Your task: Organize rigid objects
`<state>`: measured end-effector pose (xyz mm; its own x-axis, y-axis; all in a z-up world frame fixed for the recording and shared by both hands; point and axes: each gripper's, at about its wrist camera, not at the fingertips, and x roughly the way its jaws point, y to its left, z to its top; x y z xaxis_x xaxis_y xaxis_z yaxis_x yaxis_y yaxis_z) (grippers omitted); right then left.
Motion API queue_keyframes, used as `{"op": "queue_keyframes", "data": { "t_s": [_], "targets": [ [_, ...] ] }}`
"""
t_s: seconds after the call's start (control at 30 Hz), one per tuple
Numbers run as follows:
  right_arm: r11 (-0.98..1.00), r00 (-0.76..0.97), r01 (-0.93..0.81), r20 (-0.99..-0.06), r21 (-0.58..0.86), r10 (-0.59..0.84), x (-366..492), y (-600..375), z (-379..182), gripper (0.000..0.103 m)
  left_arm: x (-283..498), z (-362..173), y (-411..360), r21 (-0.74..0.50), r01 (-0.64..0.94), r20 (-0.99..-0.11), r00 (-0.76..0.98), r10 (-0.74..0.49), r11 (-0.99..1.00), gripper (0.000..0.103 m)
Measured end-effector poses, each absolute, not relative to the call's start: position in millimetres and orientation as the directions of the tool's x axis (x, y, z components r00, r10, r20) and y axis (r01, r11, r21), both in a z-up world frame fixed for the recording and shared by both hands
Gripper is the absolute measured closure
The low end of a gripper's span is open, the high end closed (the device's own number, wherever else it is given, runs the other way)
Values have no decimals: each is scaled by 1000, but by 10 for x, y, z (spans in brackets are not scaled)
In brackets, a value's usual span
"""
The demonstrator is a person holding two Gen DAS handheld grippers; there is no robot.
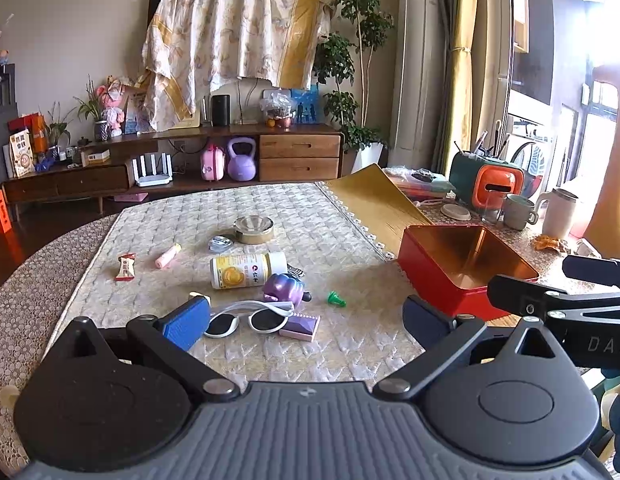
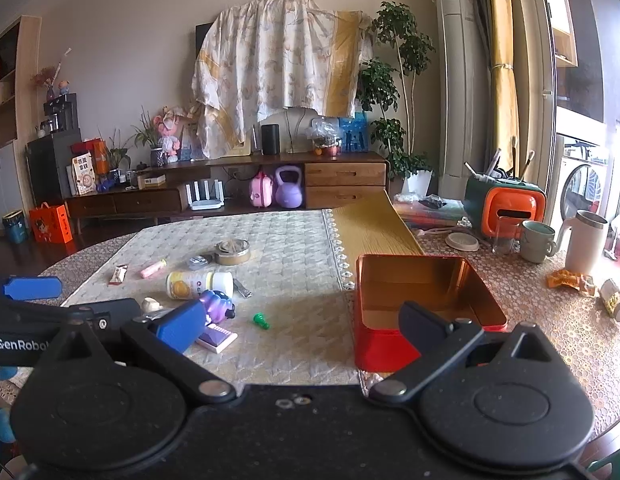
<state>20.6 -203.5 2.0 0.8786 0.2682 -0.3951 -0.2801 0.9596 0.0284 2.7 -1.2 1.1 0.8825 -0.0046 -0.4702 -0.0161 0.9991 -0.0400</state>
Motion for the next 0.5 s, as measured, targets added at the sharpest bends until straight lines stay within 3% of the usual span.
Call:
{"op": "queue_keyframes", "data": {
  "t_s": [0.5],
  "targets": [
    [955,870,-292,-403,46,285,163,-2009,38,0,19,9,10,-51,-10,-484,875,-16,999,0]
  ]
}}
